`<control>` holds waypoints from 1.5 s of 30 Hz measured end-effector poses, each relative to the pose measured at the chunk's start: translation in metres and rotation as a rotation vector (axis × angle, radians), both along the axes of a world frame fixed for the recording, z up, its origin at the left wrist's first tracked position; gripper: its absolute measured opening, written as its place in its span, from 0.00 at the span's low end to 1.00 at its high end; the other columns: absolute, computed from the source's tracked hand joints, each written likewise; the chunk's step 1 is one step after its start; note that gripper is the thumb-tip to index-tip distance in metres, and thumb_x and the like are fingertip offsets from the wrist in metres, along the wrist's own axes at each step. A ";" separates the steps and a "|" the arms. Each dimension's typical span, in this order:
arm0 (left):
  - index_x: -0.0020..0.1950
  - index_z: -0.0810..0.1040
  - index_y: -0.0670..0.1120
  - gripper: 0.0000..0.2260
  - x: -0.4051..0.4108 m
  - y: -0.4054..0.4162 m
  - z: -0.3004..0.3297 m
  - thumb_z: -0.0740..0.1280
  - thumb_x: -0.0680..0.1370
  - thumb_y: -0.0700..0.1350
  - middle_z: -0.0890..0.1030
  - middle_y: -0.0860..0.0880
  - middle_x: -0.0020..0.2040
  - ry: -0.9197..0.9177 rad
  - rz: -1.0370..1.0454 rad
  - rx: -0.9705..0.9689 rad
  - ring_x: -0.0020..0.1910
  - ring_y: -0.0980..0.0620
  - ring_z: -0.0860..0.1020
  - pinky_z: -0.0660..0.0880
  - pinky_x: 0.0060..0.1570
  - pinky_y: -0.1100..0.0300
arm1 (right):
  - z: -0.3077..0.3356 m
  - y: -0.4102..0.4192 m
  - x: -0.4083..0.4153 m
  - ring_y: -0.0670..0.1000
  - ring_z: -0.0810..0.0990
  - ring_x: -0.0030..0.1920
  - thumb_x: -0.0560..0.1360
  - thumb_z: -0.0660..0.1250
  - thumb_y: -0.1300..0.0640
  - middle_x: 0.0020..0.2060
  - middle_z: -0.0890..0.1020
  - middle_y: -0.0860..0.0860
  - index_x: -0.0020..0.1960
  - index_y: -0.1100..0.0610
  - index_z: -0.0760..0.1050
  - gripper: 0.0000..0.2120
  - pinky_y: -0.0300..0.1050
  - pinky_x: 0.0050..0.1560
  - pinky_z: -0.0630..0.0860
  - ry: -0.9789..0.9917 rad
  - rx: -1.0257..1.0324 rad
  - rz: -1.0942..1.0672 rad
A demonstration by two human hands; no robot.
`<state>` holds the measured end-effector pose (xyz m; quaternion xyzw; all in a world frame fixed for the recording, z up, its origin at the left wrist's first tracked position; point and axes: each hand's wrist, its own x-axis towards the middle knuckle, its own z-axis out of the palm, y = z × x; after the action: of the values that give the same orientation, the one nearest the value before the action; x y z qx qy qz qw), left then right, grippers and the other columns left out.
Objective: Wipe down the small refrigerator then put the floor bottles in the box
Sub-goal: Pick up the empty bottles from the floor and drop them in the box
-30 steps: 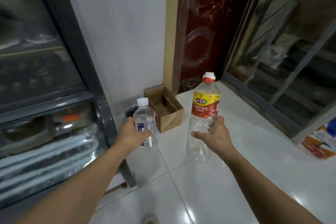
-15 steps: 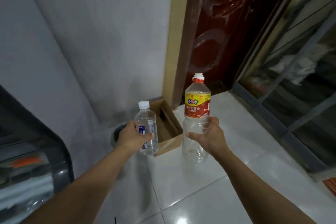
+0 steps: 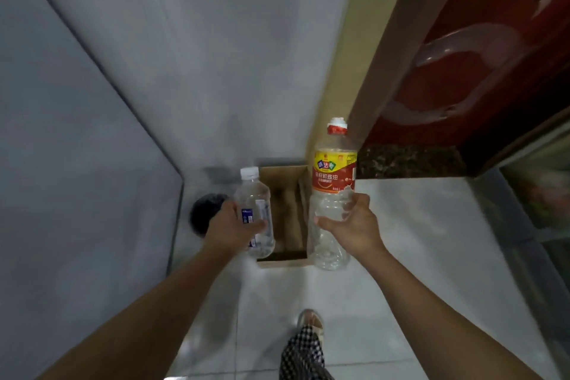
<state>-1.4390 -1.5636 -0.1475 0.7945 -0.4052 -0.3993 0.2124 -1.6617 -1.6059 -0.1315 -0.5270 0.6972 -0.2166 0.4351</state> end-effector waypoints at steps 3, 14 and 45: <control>0.53 0.70 0.47 0.19 -0.018 -0.024 -0.029 0.74 0.69 0.52 0.76 0.54 0.39 -0.018 0.052 0.024 0.35 0.59 0.75 0.67 0.29 0.69 | -0.038 -0.038 -0.013 0.48 0.74 0.47 0.63 0.79 0.50 0.50 0.73 0.47 0.58 0.51 0.60 0.33 0.32 0.35 0.66 0.007 0.068 0.035; 0.54 0.72 0.46 0.19 -0.036 -0.110 -0.224 0.73 0.70 0.53 0.79 0.51 0.46 -0.076 0.085 0.179 0.43 0.54 0.79 0.77 0.41 0.61 | -0.243 -0.114 0.007 0.49 0.78 0.51 0.66 0.77 0.50 0.54 0.74 0.48 0.59 0.49 0.60 0.31 0.38 0.41 0.74 -0.037 0.249 0.148; 0.69 0.62 0.42 0.26 -0.063 -0.139 -0.575 0.67 0.76 0.48 0.75 0.41 0.62 -0.152 0.130 0.452 0.58 0.44 0.77 0.71 0.44 0.57 | -0.607 -0.117 0.059 0.60 0.67 0.69 0.72 0.71 0.56 0.70 0.64 0.58 0.75 0.54 0.49 0.40 0.56 0.60 0.72 0.134 0.512 0.058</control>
<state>-1.5020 -1.7029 -0.7223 0.8741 -0.2683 -0.4043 0.0233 -1.6022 -1.7230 -0.7384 -0.4327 0.7411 0.0146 0.5132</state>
